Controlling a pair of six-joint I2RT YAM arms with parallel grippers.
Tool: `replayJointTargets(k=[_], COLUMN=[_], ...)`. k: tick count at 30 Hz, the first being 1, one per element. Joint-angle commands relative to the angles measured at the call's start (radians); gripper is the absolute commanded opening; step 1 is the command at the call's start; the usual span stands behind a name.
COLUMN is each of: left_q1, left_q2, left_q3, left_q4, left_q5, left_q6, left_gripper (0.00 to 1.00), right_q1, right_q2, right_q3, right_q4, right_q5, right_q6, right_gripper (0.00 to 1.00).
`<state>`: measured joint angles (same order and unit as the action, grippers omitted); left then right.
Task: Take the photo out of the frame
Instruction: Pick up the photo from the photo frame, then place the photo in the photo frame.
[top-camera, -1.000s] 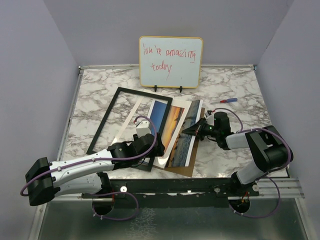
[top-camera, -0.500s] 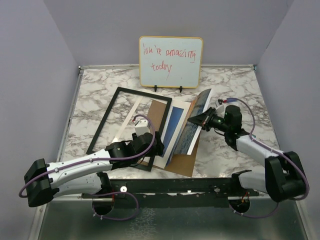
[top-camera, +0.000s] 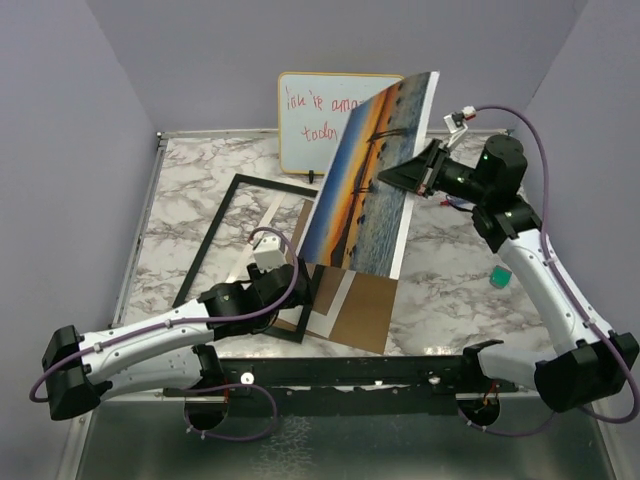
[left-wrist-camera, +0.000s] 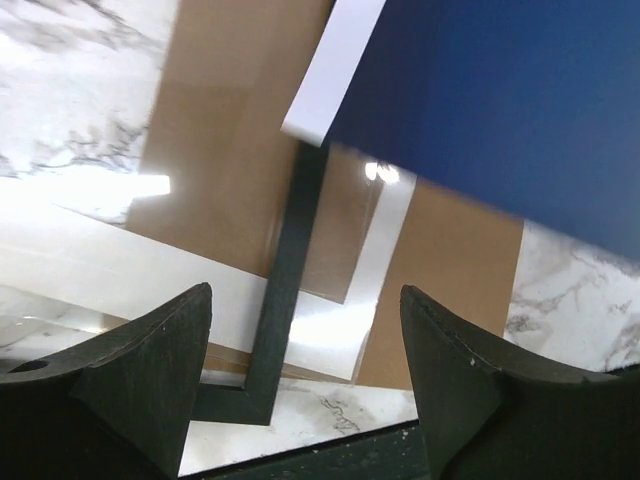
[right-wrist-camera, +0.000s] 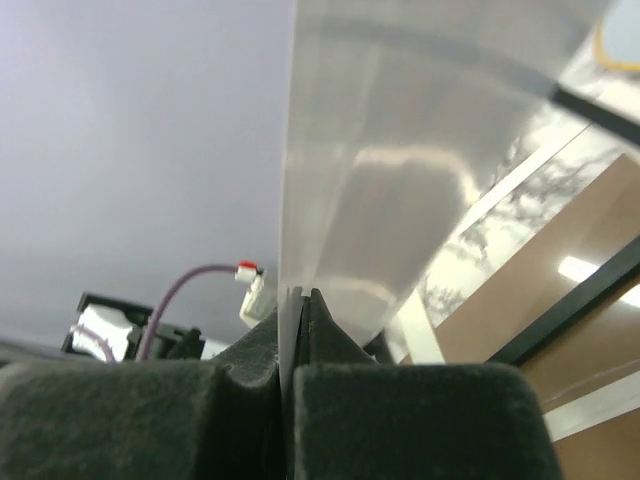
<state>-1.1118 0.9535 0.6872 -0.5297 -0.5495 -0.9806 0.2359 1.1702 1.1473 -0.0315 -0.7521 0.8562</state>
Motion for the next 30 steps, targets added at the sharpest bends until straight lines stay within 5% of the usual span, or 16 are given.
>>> replayJointTargets(k=[1, 10, 18, 25, 30], left_q1=[0.007, 0.007, 0.007, 0.009, 0.138], left_q2=[-0.06, -0.22, -0.262, -0.071, 0.121], left_q3=[0.056, 0.074, 0.064, 0.193, 0.358], left_q4=[-0.167, -0.251, -0.233, -0.173, -0.169], left_q5=[-0.159, -0.152, -0.031, -0.005, 0.015], left_q6=[-0.078, -0.048, -0.001, 0.181, 0.359], left_gripper=[0.77, 0.78, 0.82, 0.99, 0.99], right_q1=[0.092, 0.013, -0.027, -0.027, -0.027], right_q2=[0.086, 0.155, 0.369, 0.185, 0.034], right_q3=[0.05, -0.287, -0.502, -0.358, -0.198], right_q4=[-0.11, -0.083, 0.038, -0.368, -0.555], right_q5=[-0.067, 0.206, 0.091, 0.506, 0.801], right_q6=[-0.06, -0.052, -0.147, -0.281, -0.299], right_gripper=[0.01, 0.01, 0.02, 0.79, 0.84])
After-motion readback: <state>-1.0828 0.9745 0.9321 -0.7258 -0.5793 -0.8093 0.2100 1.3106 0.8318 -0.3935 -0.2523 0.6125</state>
